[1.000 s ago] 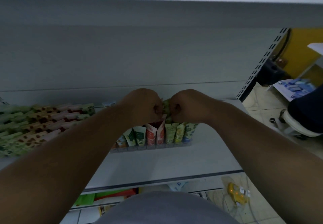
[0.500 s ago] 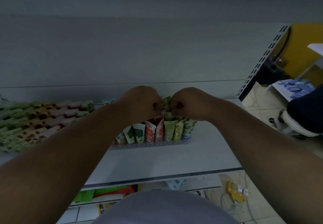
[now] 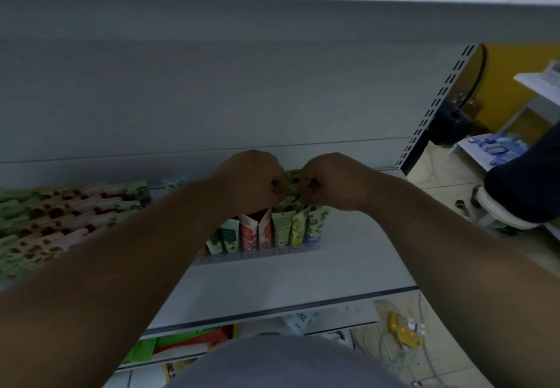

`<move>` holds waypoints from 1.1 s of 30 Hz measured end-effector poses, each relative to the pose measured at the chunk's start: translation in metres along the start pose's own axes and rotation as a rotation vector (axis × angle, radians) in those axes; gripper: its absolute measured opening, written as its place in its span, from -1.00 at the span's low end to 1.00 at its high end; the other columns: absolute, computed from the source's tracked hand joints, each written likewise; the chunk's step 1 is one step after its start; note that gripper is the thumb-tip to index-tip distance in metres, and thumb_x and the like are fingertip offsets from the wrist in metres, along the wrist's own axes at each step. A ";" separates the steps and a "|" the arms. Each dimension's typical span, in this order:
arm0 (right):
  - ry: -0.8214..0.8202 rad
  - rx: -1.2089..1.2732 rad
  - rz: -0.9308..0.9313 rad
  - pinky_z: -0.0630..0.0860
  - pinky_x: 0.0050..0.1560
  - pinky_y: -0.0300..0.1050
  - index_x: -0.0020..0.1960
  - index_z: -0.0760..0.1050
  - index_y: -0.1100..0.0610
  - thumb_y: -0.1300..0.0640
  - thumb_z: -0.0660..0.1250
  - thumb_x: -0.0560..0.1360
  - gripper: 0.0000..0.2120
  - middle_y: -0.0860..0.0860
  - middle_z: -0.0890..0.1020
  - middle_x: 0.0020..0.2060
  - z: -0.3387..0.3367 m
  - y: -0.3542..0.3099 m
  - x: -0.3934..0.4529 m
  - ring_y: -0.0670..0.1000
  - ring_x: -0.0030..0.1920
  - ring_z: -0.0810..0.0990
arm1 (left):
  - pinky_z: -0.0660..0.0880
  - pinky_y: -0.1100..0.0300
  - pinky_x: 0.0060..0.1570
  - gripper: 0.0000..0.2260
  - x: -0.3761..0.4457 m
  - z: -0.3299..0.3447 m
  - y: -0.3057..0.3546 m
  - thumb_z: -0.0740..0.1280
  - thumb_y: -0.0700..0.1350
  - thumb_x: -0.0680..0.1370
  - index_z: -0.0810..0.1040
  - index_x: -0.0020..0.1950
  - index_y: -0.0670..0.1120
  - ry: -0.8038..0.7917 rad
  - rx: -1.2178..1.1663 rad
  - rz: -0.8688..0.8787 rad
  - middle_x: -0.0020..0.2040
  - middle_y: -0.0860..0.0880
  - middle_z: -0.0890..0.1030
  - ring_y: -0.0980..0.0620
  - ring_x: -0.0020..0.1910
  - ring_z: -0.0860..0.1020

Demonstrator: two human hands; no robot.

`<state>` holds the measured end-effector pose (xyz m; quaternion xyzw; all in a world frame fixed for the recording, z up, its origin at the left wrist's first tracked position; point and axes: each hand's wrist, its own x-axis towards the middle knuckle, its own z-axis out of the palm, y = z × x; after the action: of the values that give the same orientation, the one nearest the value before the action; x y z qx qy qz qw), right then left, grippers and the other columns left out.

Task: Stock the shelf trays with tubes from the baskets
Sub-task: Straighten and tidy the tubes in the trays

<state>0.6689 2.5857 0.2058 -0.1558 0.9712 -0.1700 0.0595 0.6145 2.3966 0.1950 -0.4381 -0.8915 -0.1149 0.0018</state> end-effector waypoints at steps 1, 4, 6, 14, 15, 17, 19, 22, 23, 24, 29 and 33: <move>0.002 -0.010 0.005 0.20 -0.38 -0.35 -0.37 0.37 -0.03 0.16 0.43 0.42 -0.70 -0.14 0.44 -0.37 0.001 0.000 -0.001 -0.17 -0.36 0.38 | 0.20 0.25 -0.19 -0.83 0.001 0.001 0.001 0.35 -0.04 0.49 0.69 -0.11 -0.10 -0.001 0.005 0.005 -0.20 0.06 0.43 0.06 -0.16 0.45; 0.021 -0.034 0.019 0.21 -0.37 -0.34 -0.27 0.47 0.05 0.14 0.41 0.43 -0.84 -0.11 0.46 -0.35 0.005 0.001 -0.001 -0.10 -0.31 0.41 | 0.21 0.24 -0.19 -0.84 0.001 0.002 0.000 0.37 -0.07 0.48 0.68 -0.16 -0.13 0.015 -0.008 0.001 -0.23 0.04 0.42 0.07 -0.20 0.42; 0.041 -0.049 0.025 0.27 -0.35 -0.22 -0.25 0.51 0.13 0.14 0.39 0.43 -0.88 -0.05 0.50 -0.32 0.009 0.002 0.001 -0.06 -0.29 0.45 | 0.23 0.23 -0.19 -0.84 0.000 0.002 0.000 0.38 -0.07 0.47 0.68 -0.16 -0.14 0.035 -0.003 0.001 -0.24 0.02 0.45 0.03 -0.20 0.46; 0.126 0.034 0.021 0.34 -0.27 -0.30 -0.09 0.62 0.11 0.07 0.41 0.47 -0.89 -0.06 0.58 -0.22 -0.002 0.017 -0.014 -0.11 -0.23 0.49 | 0.34 0.23 -0.15 -0.88 0.004 0.004 0.003 0.41 -0.06 0.46 0.69 -0.05 -0.03 0.068 -0.088 -0.009 -0.21 0.11 0.44 0.11 -0.19 0.44; 0.112 0.040 0.022 0.31 -0.28 -0.35 -0.08 0.62 0.08 0.05 0.43 0.46 -0.89 -0.09 0.56 -0.22 -0.004 0.021 -0.017 -0.15 -0.25 0.47 | 0.38 0.22 -0.13 -0.87 0.005 0.004 0.007 0.40 -0.07 0.46 0.69 -0.04 -0.03 0.062 -0.096 -0.008 -0.19 0.10 0.45 0.10 -0.17 0.46; 0.077 0.037 0.018 0.32 -0.25 -0.32 -0.08 0.63 0.07 0.04 0.45 0.44 -0.88 -0.11 0.55 -0.23 -0.005 0.028 -0.021 -0.18 -0.25 0.45 | 0.39 0.23 -0.10 -0.86 0.008 0.004 0.012 0.40 -0.03 0.47 0.69 -0.02 0.00 0.054 -0.101 -0.005 -0.13 0.07 0.52 0.10 -0.12 0.49; 0.062 0.022 0.013 0.35 -0.20 -0.23 -0.09 0.63 0.07 0.05 0.46 0.44 -0.89 -0.14 0.52 -0.25 -0.005 0.029 -0.021 -0.14 -0.23 0.46 | 0.32 0.27 -0.12 -0.84 0.011 0.006 0.016 0.43 0.04 0.45 0.68 -0.03 0.03 0.046 -0.087 0.002 -0.09 0.06 0.56 0.14 -0.12 0.46; 0.065 0.006 0.008 0.33 -0.18 -0.21 -0.10 0.62 0.08 0.08 0.45 0.44 -0.91 -0.19 0.46 -0.30 -0.003 0.030 -0.021 -0.12 -0.22 0.46 | 0.25 0.31 -0.15 -0.86 0.014 0.008 0.017 0.45 0.03 0.44 0.69 -0.05 0.04 0.026 -0.061 0.016 -0.13 0.10 0.54 0.17 -0.13 0.44; 0.068 0.008 0.009 0.32 -0.18 -0.22 -0.11 0.62 0.09 0.09 0.44 0.44 -0.92 -0.20 0.45 -0.30 -0.002 0.030 -0.021 -0.12 -0.23 0.45 | 0.26 0.31 -0.13 -0.87 0.013 0.008 0.017 0.44 0.01 0.44 0.70 -0.05 0.04 0.019 -0.068 0.014 -0.14 0.11 0.53 0.18 -0.14 0.43; 0.071 0.009 0.008 0.32 -0.18 -0.21 -0.11 0.62 0.09 0.09 0.44 0.45 -0.92 -0.19 0.46 -0.30 -0.001 0.032 -0.021 -0.11 -0.23 0.45 | 0.27 0.30 -0.13 -0.87 0.013 0.008 0.017 0.44 -0.02 0.43 0.70 -0.05 0.04 0.016 -0.076 0.010 -0.14 0.12 0.53 0.18 -0.14 0.42; 0.077 0.003 0.001 0.33 -0.18 -0.20 -0.10 0.61 0.10 0.08 0.43 0.45 -0.91 -0.11 0.50 -0.24 0.000 0.035 -0.023 -0.09 -0.21 0.46 | 0.27 0.30 -0.13 -0.86 0.012 0.010 0.018 0.42 -0.04 0.45 0.70 -0.02 0.04 0.033 -0.066 -0.010 -0.11 0.09 0.57 0.14 -0.12 0.47; 0.105 -0.018 -0.035 0.31 -0.21 -0.21 -0.06 0.62 0.13 0.09 0.42 0.46 -0.88 -0.09 0.52 -0.22 -0.001 0.030 -0.025 -0.09 -0.20 0.47 | 0.28 0.30 -0.14 -0.87 0.009 0.010 0.019 0.45 -0.04 0.44 0.71 -0.02 0.04 0.064 -0.094 -0.026 -0.12 0.08 0.58 0.12 -0.13 0.49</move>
<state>0.6839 2.6214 0.1978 -0.1644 0.9716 -0.1700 0.0042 0.6244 2.4167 0.1903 -0.4224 -0.8902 -0.1705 0.0084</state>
